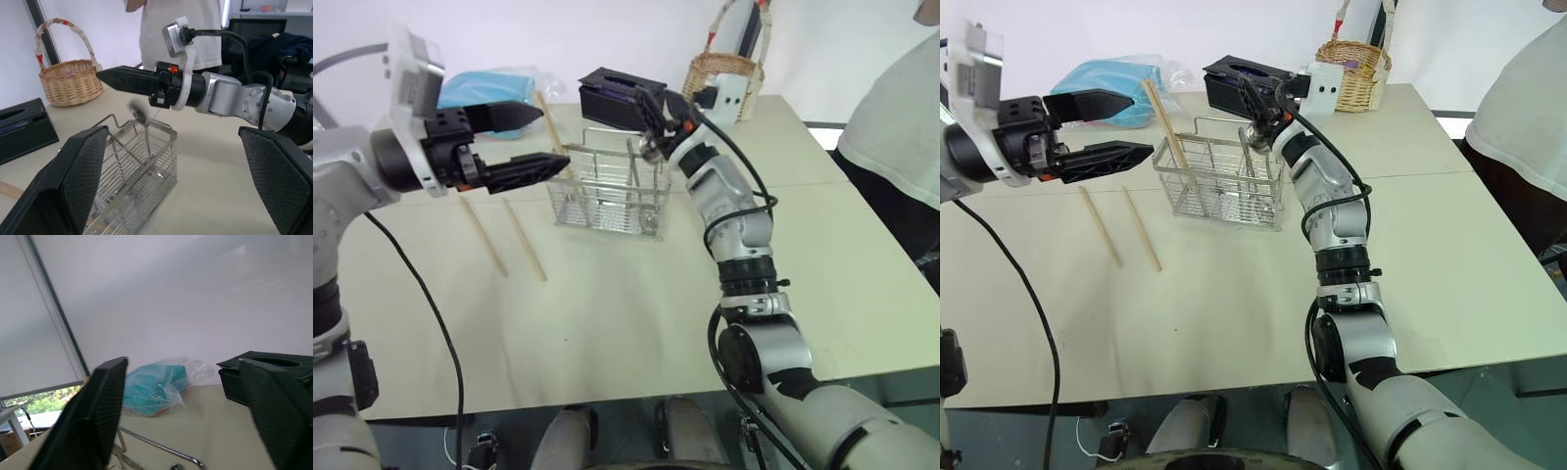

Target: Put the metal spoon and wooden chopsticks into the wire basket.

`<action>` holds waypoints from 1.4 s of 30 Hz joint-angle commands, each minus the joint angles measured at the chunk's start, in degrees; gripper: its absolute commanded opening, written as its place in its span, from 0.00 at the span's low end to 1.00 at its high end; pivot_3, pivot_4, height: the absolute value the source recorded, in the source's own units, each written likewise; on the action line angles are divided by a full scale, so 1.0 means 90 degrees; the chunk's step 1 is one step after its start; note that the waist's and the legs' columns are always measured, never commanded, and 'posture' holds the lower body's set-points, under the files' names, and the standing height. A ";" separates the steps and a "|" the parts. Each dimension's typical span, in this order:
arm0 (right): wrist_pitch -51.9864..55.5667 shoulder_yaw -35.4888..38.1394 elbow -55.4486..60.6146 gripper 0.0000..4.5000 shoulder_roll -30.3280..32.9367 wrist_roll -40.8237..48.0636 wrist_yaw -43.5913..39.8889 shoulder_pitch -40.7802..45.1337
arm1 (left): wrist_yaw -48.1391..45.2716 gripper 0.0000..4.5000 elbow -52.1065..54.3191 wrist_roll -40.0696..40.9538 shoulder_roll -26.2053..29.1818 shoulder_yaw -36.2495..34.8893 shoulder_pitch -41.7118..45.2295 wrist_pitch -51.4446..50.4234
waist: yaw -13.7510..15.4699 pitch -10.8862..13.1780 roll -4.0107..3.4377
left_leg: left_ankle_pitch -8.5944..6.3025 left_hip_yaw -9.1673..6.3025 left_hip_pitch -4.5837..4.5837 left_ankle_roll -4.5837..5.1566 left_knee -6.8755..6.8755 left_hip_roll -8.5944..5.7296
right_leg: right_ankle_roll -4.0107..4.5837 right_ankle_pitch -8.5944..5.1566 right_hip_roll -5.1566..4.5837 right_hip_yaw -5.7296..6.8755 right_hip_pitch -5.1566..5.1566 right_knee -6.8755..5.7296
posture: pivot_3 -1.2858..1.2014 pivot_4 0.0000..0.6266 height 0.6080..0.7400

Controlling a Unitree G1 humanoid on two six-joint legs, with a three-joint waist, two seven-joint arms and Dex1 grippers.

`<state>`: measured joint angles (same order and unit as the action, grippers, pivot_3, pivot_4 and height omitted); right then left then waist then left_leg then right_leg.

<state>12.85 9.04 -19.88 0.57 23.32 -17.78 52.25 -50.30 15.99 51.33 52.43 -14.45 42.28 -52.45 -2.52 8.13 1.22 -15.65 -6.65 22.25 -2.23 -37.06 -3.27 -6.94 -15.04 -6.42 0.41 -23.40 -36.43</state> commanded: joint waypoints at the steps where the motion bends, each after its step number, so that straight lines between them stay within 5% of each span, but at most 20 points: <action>1: 0.0024 0.0014 0.0480 0.99 0.0034 0.0078 0.0031 0.0026 | 0.0024 1.00 0.0026 0.0022 0.0026 -0.0101 0.0118 0.0087 | 0.0003 0.0000 0.0000 | 0.0000 0.0000 0.0000 0.0000 -0.0002 0.0000 | 0.0000 0.0000 -0.0001 0.0000 -0.0002 0.0000 | 0.52 0.24 0.39; 11: 0.1328 0.0217 0.2095 0.99 0.1203 0.0825 -0.0600 -0.0134 | 0.0665 1.00 -0.0512 -0.0066 -0.0266 -0.0461 0.0208 0.0205 | 0.0014 -0.0007 0.0012 | 0.0000 0.0000 0.0004 0.0000 -0.0001 -0.0001 | 0.0000 0.0000 -0.0007 0.0000 0.0004 0.0002 | 0.52 0.24 0.39; 18: 0.3373 0.0568 0.4040 0.99 0.3530 0.3045 -0.2746 -0.0599 | 0.3373 1.00 -0.1408 -0.0800 -0.0706 -0.1221 0.0430 -0.0208 | 0.0051 -0.0013 0.0021 | -0.0001 -0.0002 0.0005 0.0002 0.0006 0.0002 | -0.0001 0.0000 -0.0004 0.0004 0.0019 0.0010 | 0.52 0.24 0.39; 22: 0.3655 0.0489 0.4716 0.99 0.4280 0.3417 -0.3403 -0.1342 | 0.4753 1.00 -0.1753 -0.1150 -0.0980 -0.1592 0.0561 -0.0663 | 0.0045 -0.0020 0.0043 | -0.0004 -0.0001 -0.0007 0.0006 0.0002 0.0003 | -0.0006 -0.0001 -0.0005 0.0008 0.0044 0.0025 | 0.52 0.24 0.39; 26: 0.3542 -0.0077 0.5367 0.99 0.5054 0.2773 -0.3896 -0.2536 | 0.5889 1.00 -0.2003 -0.2506 -0.0674 -0.0578 0.0171 -0.1840 | 0.0067 -0.0021 0.0048 | -0.0003 0.0008 -0.0009 0.0005 -0.0005 0.0000 | -0.0024 0.0009 -0.0015 0.0003 0.0046 0.0028 | 0.52 0.24 0.39; 33: 0.3653 0.0034 0.5926 0.99 0.5026 0.3176 -0.3625 -0.3346 | 0.6376 1.00 -0.2612 -0.2927 -0.1765 -0.0827 0.0519 -0.2235 | 0.0328 -0.0019 0.0080 | -0.0002 0.0001 0.0000 -0.0003 -0.0009 0.0002 | -0.0023 0.0010 -0.0023 0.0007 0.0037 0.0029 | 0.52 0.24 0.39; 42: 0.3676 0.0099 0.6377 0.99 0.4717 0.3426 -0.2861 -0.3913 | 0.6792 1.00 -0.5449 -0.3608 -0.2752 -0.0968 0.1439 -0.0582 | 0.0524 -0.0020 0.0104 | -0.0001 0.0005 0.0019 -0.0007 -0.0011 -0.0008 | -0.0031 0.0016 -0.0042 0.0013 0.0026 0.0038 | 0.52 0.24 0.39</action>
<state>46.41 8.47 35.30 43.40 52.92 -44.50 16.92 10.74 -31.71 20.24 26.77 -22.95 51.95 -61.45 2.20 7.95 2.16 -15.65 -6.61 22.43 -2.29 -37.14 -3.34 -7.22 -14.90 -6.80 0.53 -23.17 -36.08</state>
